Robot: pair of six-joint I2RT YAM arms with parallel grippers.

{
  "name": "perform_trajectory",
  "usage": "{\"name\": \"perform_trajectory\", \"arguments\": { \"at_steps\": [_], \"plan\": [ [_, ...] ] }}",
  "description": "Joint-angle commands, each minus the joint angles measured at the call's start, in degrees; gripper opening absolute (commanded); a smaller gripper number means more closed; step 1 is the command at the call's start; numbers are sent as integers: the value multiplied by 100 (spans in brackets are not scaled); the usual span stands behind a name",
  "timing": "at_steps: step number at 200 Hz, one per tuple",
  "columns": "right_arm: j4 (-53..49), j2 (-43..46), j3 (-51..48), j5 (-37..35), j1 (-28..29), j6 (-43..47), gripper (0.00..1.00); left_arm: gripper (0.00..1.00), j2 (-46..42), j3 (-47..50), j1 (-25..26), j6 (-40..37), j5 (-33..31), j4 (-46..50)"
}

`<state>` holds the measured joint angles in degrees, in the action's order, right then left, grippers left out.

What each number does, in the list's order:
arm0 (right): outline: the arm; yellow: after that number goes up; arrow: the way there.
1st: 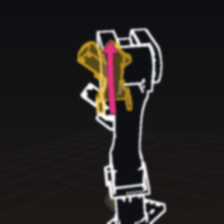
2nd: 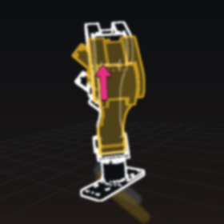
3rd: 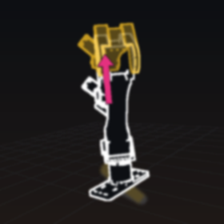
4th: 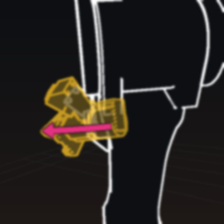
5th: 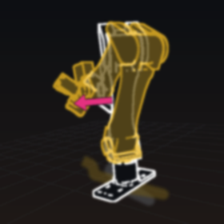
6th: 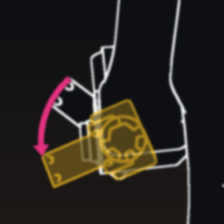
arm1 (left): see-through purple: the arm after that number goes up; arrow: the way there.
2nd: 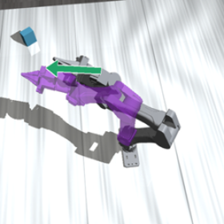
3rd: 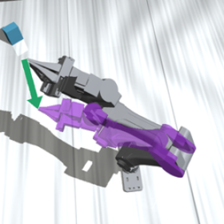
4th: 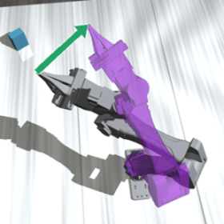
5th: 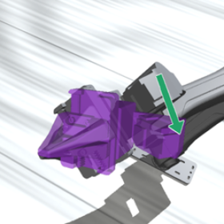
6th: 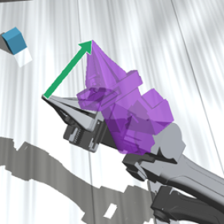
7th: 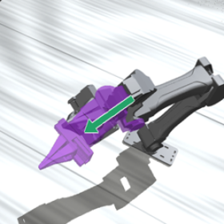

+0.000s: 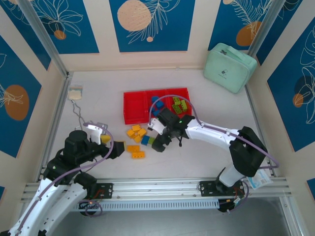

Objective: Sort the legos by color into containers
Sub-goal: Pick up the lego from the center of the table.

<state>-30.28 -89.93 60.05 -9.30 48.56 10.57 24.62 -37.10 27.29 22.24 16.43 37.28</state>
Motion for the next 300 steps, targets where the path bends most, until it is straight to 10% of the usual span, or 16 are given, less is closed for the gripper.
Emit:
{"name": "perform_trajectory", "arguments": {
  "at_steps": [1, 125, 190, 219, 300],
  "plan": [
    [-21, -308, 235, 15, 156, 347, 99, 99, 9, 0, 66, 70, -23, 8],
    [-314, -1795, 968, 623, -29, 647, 89, 99, -161, 24, 66, 68, 28, -45],
    [-773, -2286, 1246, 572, -8, 663, 67, 99, -236, 51, 64, 79, 19, -80],
    [-886, -2332, 1315, 271, 53, 622, 42, 99, -251, 45, 66, 93, -57, -55],
    [-1378, -2499, 1461, -329, 264, 490, 28, 99, -273, 42, 63, 87, -76, -63]
  ]
}}
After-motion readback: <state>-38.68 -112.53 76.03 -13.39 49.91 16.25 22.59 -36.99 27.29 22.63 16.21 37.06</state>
